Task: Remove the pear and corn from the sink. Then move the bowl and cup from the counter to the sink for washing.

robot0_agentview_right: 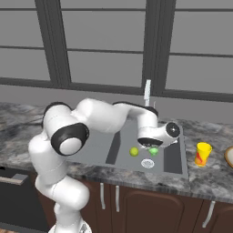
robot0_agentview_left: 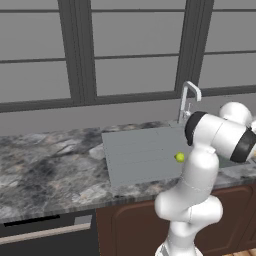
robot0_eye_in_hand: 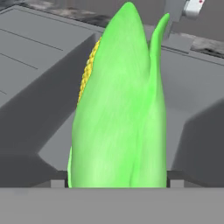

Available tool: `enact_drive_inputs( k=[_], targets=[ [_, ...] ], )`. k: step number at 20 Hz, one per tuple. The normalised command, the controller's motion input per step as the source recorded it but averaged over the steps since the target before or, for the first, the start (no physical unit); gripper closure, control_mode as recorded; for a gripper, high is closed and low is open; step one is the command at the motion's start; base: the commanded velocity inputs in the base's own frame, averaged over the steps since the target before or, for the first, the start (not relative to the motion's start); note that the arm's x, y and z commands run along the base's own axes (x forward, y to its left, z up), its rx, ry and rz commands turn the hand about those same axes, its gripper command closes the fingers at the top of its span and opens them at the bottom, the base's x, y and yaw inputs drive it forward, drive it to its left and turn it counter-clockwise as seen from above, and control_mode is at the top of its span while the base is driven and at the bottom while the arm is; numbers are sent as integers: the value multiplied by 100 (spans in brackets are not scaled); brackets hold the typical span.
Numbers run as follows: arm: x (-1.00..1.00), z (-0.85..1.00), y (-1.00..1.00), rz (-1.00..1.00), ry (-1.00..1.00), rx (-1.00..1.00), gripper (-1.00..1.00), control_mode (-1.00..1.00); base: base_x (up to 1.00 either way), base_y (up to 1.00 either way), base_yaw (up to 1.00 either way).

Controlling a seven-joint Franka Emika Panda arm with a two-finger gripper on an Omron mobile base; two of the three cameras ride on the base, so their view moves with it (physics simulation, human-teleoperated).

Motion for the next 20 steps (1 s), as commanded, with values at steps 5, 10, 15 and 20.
enact_drive_inputs(
  k=[5, 10, 15, 20],
  targets=[
    [-42, 38, 14, -2, -1, 0, 100, -100, 0, 0, 0],
    [-42, 36, 21, -4, -1, 0, 100, -100, 0, 0, 0],
    [-37, 40, 32, -5, 0, 0, 100, -100, 0, 0, 0],
    [-35, 38, 40, -1, -2, -1, 100, -100, 0, 0, 0]
  ],
)
